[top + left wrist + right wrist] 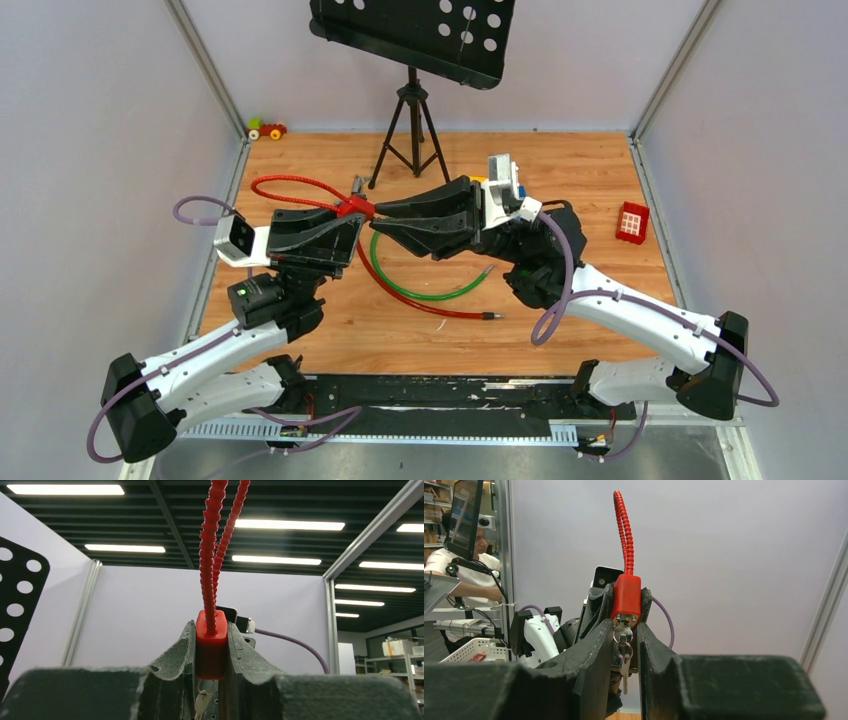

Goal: Lock with the key
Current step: Lock the lock.

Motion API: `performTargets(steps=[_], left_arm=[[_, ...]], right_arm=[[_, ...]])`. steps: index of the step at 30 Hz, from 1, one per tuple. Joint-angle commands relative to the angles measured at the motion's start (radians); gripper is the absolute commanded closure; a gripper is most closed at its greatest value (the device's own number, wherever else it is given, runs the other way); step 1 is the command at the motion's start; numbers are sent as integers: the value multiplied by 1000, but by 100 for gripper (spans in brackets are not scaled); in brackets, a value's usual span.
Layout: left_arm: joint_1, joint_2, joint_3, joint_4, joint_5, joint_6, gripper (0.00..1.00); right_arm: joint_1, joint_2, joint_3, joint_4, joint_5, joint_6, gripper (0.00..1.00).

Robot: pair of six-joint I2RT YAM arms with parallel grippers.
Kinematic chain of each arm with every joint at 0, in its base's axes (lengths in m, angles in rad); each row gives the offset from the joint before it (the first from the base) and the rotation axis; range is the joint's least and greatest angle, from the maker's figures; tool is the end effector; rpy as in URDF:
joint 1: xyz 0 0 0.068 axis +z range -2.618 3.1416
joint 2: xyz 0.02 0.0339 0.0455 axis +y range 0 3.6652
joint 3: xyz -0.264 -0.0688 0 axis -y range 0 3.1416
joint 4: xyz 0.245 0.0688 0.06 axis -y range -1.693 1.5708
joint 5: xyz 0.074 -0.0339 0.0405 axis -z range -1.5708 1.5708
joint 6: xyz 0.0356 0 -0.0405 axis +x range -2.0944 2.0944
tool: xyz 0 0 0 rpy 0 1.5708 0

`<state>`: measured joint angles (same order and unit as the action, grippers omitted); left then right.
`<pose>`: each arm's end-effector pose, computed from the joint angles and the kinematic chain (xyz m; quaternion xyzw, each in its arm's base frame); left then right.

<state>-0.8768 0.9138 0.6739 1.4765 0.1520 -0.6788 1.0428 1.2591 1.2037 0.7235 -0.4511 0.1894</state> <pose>0.0898 -0.1163 0.4258 0.0909 0.1576 -0.6989 0.6916 0.1227 0.2412 0.4768 -0.3592 0.3037 0.5864 0.6594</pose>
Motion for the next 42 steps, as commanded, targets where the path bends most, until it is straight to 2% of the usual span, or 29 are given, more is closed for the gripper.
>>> performTargets(steps=[1, 4, 9, 14, 20, 23, 27, 32, 36, 42], left_arm=[[-17, -29, 27, 130, 91, -18, 100], [-17, -29, 26, 130, 91, -17, 100], [-17, -33, 23, 130, 91, -9, 100], [-17, -33, 23, 130, 117, -2, 100], [-17, -25, 45, 130, 181, -19, 100], [-17, -28, 55, 130, 204, -19, 100], [-17, -29, 67, 130, 222, -44, 100], [-17, -30, 75, 130, 244, -51, 100], [-17, -30, 79, 130, 259, -54, 100], [-17, -29, 87, 130, 281, -54, 100]], right_arm=[[-34, -50, -12, 30, 43, -39, 76], [-33, -74, -26, 19, 41, -58, 74], [-33, -126, -57, 20, 30, -88, 65], [-34, -166, -89, 14, 43, -100, 63], [-33, -140, -20, -125, 87, 61, 58], [-33, -107, 52, -216, 22, 132, 55], [-33, -80, 79, -225, -59, 197, 51], [-35, -84, 107, -287, -134, 204, 43], [-36, -84, 110, -254, -187, 268, 40], [-35, -64, 117, -191, -170, 388, 39]])
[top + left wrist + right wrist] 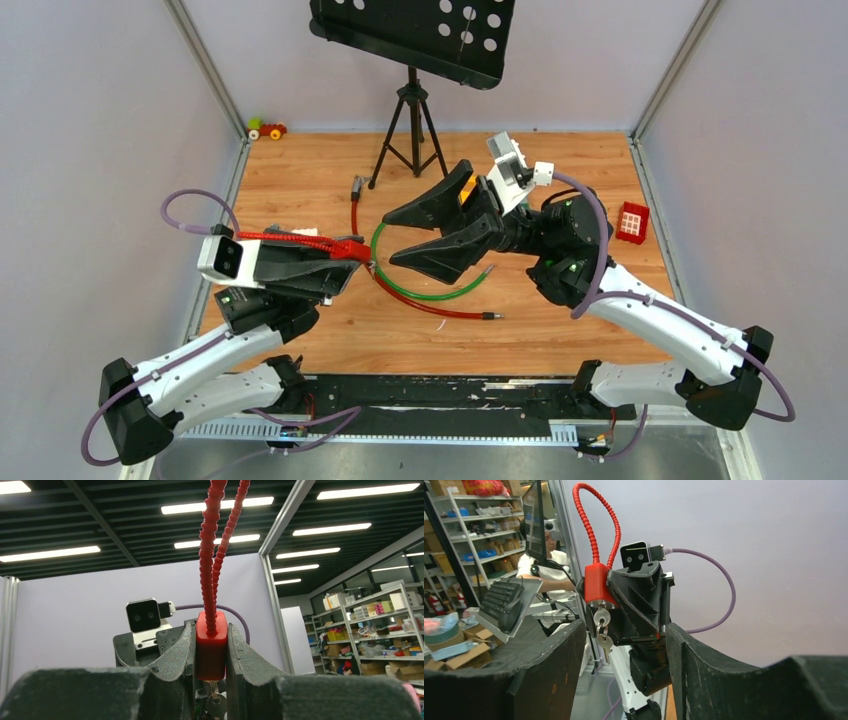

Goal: Lock with the key
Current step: Lock the lock.

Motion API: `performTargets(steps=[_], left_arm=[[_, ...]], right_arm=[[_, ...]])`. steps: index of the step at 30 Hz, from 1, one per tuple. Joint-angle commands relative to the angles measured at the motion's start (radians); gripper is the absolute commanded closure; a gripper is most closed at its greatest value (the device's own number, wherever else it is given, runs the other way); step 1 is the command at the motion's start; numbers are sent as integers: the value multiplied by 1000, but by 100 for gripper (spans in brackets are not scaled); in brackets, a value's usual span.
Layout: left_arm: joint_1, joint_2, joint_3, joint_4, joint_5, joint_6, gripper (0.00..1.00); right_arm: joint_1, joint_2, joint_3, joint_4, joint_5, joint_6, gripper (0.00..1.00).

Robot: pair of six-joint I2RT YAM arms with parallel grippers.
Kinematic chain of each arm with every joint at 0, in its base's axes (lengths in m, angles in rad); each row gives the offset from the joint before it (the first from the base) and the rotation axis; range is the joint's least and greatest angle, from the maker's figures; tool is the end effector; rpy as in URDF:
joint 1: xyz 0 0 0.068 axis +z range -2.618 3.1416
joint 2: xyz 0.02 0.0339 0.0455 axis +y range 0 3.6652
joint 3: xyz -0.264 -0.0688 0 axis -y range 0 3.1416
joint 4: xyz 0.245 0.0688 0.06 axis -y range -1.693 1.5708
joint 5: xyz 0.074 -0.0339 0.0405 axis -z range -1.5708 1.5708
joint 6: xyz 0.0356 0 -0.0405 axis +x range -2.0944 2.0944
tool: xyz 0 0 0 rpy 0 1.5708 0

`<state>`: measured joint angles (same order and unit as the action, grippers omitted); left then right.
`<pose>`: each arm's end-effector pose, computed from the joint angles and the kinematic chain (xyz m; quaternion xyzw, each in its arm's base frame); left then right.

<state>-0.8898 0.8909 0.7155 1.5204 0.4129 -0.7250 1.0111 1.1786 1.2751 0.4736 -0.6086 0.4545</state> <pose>0.0705 -0.1097 0.4390 0.2121 0.0931 -0.7186 0.6557 0.1123 0.2176 0.4965 -0.3785 0.3679 0.6668 0.5261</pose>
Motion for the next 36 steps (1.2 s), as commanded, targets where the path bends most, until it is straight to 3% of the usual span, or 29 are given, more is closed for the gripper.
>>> performTargets(steps=[1, 9, 15, 36], left_arm=[[-5, -6, 47, 86, 21, -8, 100], [-5, -5, 55, 86, 42, -5, 100], [-4, -2, 51, 86, 50, -7, 100], [-5, 15, 50, 86, 32, 9, 100]], right_arm=[[-3, 23, 46, 65, -6, 148, 39], [-11, 76, 96, -18, 31, 267, 43], [-11, 85, 70, 49, 14, 359, 48], [-5, 96, 54, 131, -90, 410, 52]])
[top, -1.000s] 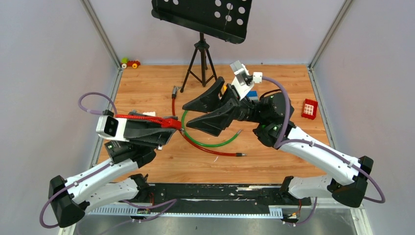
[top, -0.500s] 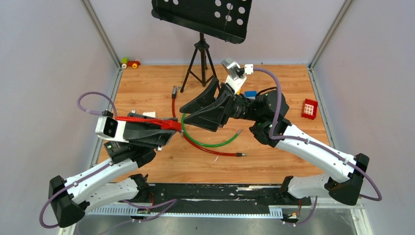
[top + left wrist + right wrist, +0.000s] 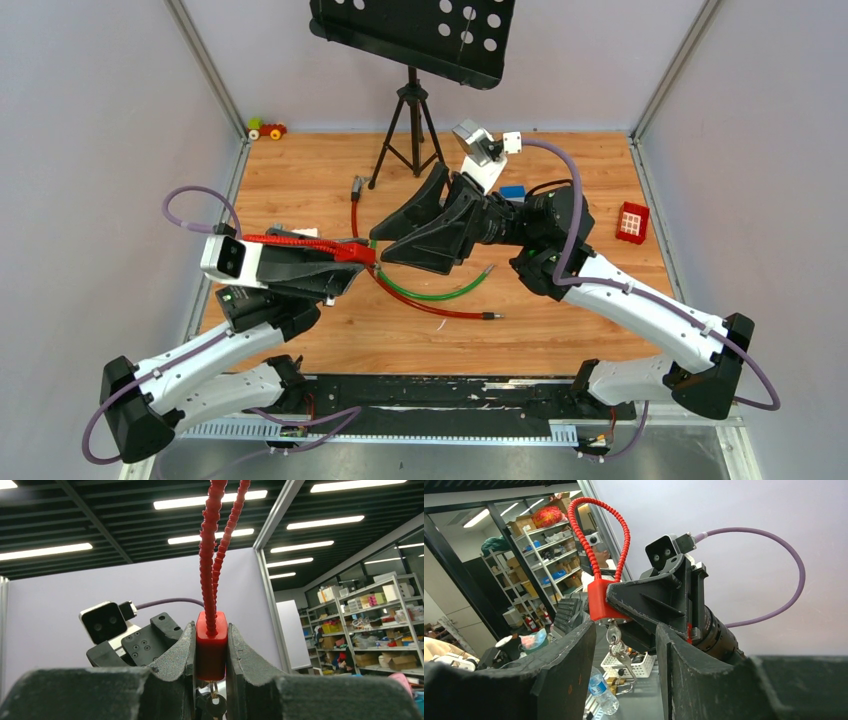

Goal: Lock with the key
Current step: Lock the lock.

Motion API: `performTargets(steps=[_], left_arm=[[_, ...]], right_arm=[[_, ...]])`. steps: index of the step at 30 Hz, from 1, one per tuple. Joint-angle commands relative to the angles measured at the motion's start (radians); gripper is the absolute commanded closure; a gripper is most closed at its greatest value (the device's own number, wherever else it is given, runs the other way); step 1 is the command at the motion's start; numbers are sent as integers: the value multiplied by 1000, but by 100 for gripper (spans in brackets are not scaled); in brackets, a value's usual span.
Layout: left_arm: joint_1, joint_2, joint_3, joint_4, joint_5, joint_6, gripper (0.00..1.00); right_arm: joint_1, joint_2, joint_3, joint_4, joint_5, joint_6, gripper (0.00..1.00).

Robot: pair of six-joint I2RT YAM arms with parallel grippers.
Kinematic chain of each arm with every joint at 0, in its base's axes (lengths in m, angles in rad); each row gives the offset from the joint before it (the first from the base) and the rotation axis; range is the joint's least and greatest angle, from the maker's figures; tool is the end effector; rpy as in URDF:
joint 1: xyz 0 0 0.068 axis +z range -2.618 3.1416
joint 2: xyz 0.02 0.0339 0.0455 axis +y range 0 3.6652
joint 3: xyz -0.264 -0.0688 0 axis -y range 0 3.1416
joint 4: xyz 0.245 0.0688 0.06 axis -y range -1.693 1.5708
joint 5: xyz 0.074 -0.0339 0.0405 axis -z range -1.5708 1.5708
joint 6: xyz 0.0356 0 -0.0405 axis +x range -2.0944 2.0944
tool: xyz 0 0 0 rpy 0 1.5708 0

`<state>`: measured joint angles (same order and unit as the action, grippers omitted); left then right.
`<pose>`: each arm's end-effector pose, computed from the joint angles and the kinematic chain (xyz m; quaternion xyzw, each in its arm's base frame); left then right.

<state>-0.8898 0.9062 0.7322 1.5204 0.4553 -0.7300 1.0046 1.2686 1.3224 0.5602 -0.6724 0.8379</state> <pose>0.0712 -0.1128 0.4413 0.2323 0.0908 -0.7185 0.6493 0.1240 0.2365 0.4973 -0.3280 0.4087 0.7592 0.3859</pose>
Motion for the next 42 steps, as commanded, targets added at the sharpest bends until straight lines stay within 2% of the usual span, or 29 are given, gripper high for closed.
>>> performTargets(steps=[1, 8, 23, 28, 33, 37, 42], left_arm=[[-5, 2, 35, 86, -10, 16, 100], [-5, 21, 45, 86, -10, 22, 100], [-5, 35, 45, 86, -17, 40, 100], [-4, 36, 46, 86, -24, 40, 100], [-5, 35, 44, 86, -36, 44, 100], [-5, 36, 47, 86, -41, 47, 100], [-5, 39, 49, 86, -41, 41, 100]], right_arm=[[3, 8, 9, 44, -29, 27, 53], [11, 11, 11, 44, -48, 22, 56], [11, -3, 6, 43, -55, 3, 70], [12, -3, 2, 42, -56, -3, 81], [12, 2, 4, 34, -53, -17, 97], [12, 2, 17, -1, -30, -70, 100], [12, -13, 75, -170, 14, -232, 100]])
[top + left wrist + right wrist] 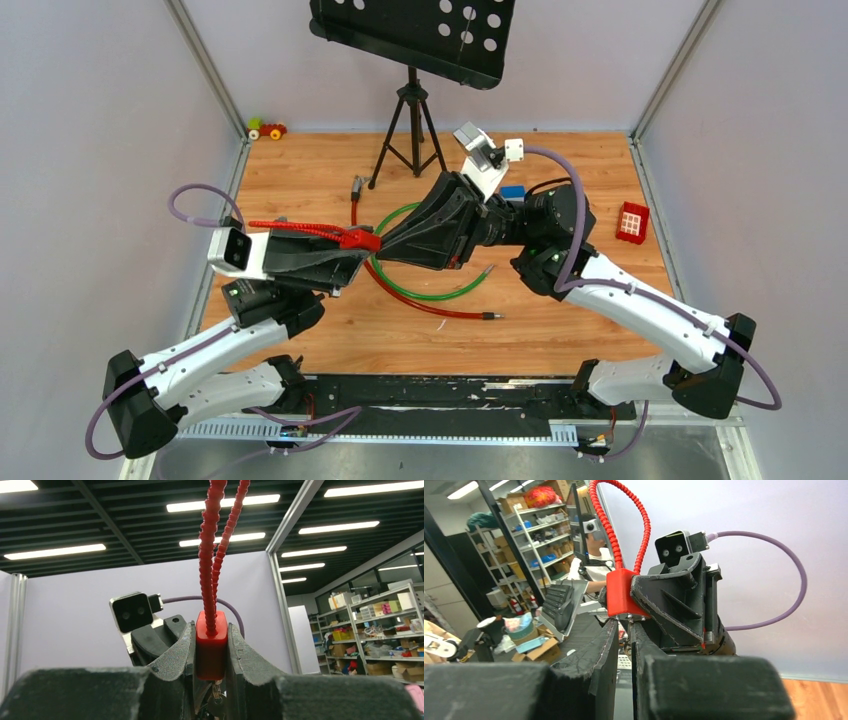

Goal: Lock with the key
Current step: Lock the lock.

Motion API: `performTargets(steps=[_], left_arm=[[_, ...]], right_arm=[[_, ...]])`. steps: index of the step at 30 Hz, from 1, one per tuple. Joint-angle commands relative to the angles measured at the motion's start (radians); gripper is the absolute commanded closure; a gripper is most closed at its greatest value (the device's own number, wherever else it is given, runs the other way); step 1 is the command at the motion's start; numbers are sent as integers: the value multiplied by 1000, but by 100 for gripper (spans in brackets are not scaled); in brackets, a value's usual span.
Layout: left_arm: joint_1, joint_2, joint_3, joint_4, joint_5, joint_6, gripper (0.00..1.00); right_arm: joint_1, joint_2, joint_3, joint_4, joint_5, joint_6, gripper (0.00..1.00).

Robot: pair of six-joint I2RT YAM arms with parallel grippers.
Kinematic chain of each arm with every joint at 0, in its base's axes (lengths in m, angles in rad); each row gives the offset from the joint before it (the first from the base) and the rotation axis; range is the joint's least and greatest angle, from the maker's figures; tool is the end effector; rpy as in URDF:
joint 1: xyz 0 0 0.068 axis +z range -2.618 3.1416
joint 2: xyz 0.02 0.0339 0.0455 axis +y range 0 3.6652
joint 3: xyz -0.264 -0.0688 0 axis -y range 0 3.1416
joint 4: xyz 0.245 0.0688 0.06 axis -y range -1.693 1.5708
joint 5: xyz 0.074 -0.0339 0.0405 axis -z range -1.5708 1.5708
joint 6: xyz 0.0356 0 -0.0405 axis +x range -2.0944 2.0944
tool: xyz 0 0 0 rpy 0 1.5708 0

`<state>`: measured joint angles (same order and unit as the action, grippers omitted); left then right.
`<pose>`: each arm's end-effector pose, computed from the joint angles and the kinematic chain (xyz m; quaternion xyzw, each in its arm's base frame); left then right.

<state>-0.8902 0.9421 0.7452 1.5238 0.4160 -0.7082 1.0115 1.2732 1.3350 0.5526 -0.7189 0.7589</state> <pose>0.0785 -0.1198 0.4413 0.2149 0.0999 -0.7137 0.6592 0.1211 0.2377 0.4990 -0.3641 0.3880 0.7458 0.4009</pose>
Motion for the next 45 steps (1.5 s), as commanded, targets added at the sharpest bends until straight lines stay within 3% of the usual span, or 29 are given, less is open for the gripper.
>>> performTargets(steps=[1, 9, 20, 26, 28, 34, 45], left_arm=[[-3, 3, 34, 82, -2, 13, 100], [-4, -12, 17, 82, 1, 1, 100], [-4, -8, 18, 72, -20, -24, 100], [-4, -6, 16, 82, -29, -28, 100], [-4, -8, 16, 82, -29, -27, 100], [-4, -8, 30, 82, 13, -17, 100], [-4, -8, 35, 82, 37, -16, 100]], right_arm=[[5, -24, 74, -203, 78, -193, 100], [5, -56, 173, -452, 154, -436, 100], [15, -126, 54, -326, 299, -669, 100], [19, -113, 54, -326, 301, -687, 100], [20, -115, 46, -325, 282, -681, 95], [19, -134, 18, -268, 43, -590, 55], [19, -109, 24, -171, 34, -431, 53]])
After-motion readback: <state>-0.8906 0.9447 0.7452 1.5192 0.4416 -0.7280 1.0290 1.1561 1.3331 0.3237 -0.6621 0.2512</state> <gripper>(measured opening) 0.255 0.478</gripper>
